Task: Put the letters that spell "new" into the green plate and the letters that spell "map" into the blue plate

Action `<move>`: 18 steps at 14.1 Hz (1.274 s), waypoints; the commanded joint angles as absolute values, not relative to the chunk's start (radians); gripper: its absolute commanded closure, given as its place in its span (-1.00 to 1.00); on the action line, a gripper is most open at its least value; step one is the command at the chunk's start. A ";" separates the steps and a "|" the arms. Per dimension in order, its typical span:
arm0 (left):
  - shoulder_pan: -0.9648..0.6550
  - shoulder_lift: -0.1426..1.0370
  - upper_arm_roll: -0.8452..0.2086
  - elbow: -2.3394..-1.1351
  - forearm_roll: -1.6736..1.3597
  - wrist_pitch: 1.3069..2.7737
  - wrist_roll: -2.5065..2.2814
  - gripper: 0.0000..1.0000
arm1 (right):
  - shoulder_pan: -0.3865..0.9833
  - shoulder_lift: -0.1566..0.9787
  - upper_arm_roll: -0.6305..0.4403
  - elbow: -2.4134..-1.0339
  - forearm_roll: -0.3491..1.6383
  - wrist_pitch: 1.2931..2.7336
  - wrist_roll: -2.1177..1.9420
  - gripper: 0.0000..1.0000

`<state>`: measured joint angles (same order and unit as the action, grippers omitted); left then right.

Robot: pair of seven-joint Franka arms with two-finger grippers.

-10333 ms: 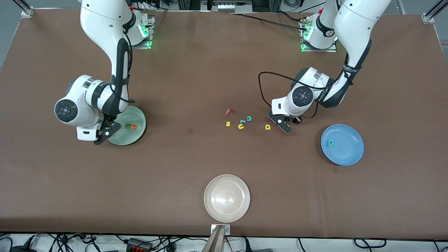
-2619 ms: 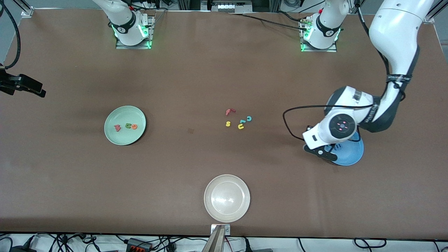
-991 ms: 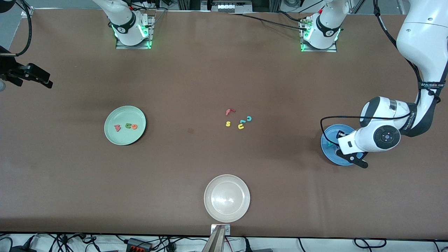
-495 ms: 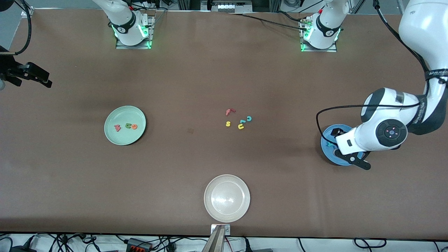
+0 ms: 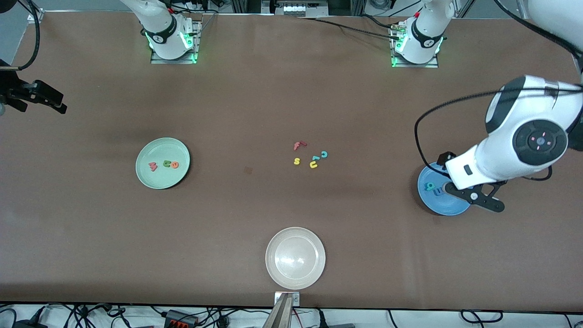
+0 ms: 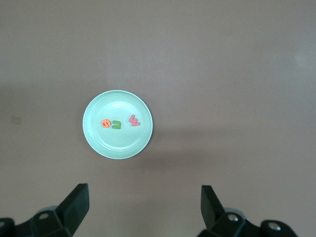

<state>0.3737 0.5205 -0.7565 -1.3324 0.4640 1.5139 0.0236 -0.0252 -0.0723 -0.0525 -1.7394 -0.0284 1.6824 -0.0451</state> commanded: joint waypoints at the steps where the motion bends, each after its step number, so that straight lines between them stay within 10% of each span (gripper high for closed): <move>1: 0.310 0.401 -0.598 -1.347 0.275 1.493 0.015 -1.00 | -0.034 -0.080 -0.044 -1.735 -0.035 1.666 -0.058 -1.00; 8: 0.057 0.088 -0.109 -1.547 -0.090 1.525 -0.170 -1.00 | -0.034 -0.069 -0.043 -1.736 -0.035 1.637 -0.057 -1.00; 18: -0.023 -0.075 -0.031 -1.720 -0.026 1.632 0.040 -1.00 | -0.041 -0.051 -0.051 -1.735 -0.032 1.643 -0.057 -1.00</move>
<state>-0.0056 -0.0418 -0.0430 -1.6834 -0.0468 1.6200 0.0326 -0.0297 -0.0461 -0.0560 -1.7407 -0.0284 1.6502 -0.0452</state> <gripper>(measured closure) 0.000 0.000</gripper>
